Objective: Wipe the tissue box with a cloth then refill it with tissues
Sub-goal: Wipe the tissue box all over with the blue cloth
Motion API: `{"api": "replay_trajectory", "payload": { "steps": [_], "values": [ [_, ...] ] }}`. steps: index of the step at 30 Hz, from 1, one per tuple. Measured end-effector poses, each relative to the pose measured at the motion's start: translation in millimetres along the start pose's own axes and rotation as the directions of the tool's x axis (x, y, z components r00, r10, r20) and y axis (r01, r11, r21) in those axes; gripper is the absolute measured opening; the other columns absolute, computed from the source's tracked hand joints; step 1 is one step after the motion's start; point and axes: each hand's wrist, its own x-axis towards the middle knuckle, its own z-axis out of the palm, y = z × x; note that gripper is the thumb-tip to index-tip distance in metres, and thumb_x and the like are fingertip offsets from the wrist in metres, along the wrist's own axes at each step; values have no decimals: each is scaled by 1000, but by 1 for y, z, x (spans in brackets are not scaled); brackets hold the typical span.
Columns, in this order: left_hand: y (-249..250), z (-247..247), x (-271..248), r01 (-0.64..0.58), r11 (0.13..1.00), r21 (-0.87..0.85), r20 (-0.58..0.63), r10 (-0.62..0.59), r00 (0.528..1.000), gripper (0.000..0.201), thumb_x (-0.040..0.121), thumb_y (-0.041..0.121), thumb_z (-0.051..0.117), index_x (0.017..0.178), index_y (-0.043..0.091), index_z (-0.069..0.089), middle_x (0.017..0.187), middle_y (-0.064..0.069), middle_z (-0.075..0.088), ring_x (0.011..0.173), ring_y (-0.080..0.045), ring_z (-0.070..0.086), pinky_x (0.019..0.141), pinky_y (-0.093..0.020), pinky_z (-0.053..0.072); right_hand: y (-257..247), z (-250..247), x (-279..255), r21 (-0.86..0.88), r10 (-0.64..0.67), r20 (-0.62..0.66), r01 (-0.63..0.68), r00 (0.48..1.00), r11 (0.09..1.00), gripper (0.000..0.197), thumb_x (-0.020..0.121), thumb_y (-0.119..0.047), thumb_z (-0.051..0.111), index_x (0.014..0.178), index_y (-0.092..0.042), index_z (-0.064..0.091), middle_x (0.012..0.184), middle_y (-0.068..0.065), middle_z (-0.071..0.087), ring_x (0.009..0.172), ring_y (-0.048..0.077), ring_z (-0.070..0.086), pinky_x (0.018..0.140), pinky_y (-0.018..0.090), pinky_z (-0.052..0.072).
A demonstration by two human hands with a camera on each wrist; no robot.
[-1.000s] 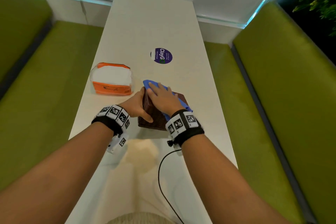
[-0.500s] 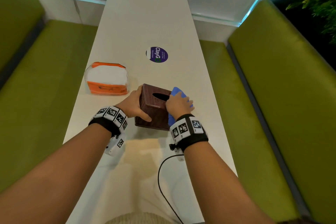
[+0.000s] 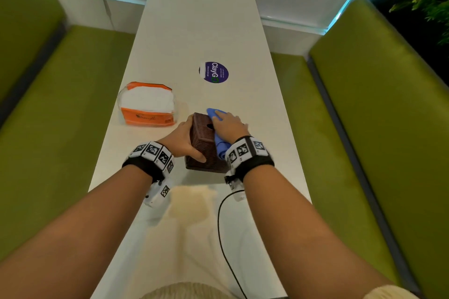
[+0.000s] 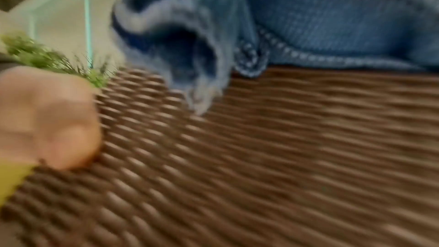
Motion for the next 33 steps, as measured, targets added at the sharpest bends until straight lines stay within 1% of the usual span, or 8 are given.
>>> {"api": "replay_trajectory", "payload": {
  "steps": [6,9,14,17,19,28,30,33],
  "values": [
    [14,-3,-5,-9,999,-50,44,11,999,130,31,36,84,143,10,23,127,-7,56,116,-19,54,97,-35,47,57,-22,1,431,-23,36,6,999,902,53,97,-47,41,144,-23,42,152,2,39,140,25,37,116,37,29],
    [16,-6,-2,42,992,-117,66,-34,997,118,34,35,84,138,14,33,117,0,60,104,-11,58,86,-22,47,82,-19,-14,886,-89,146,-90,985,455,47,89,-50,56,131,-28,58,141,1,53,128,25,52,113,43,36],
    [18,-4,-3,288,876,-387,54,-290,955,88,40,42,80,119,12,56,97,4,65,93,-16,62,79,-26,49,98,22,-35,930,9,315,-310,949,198,40,70,-78,56,86,-43,69,77,3,74,53,23,57,58,36,56],
    [11,-6,0,373,852,-368,88,-368,926,80,34,53,74,103,14,62,97,-2,67,92,-20,62,96,-39,46,96,29,-45,969,10,230,-230,973,92,30,85,-62,52,91,-44,75,111,4,72,117,35,60,107,50,43],
    [12,-7,-2,408,838,-361,110,-397,911,62,41,52,74,91,18,61,92,-2,65,86,-20,60,99,-42,44,96,26,-44,978,-46,207,-208,977,-21,34,92,-44,53,122,-33,65,122,7,67,120,29,60,110,39,42],
    [33,-12,-1,384,837,-390,125,-365,923,53,67,55,61,108,23,53,103,-5,59,95,-22,55,94,-42,43,90,4,-32,964,-96,234,-244,967,-106,47,90,-37,61,128,-10,59,118,11,70,105,24,69,98,35,51],
    [35,-11,-1,296,840,-454,87,-288,954,80,75,61,58,142,30,29,129,1,54,117,-21,51,107,-42,37,88,0,-29,970,-81,238,-241,968,-28,53,84,-43,66,127,-14,61,124,10,67,111,25,66,104,37,47],
    [40,-4,-3,60,926,-373,5,-63,998,90,86,66,41,146,37,-20,160,4,-2,148,-19,5,121,-44,9,83,-19,-29,954,-15,248,-241,969,178,67,70,-58,73,127,-25,61,134,7,60,123,26,57,110,42,40]
  ]
}}
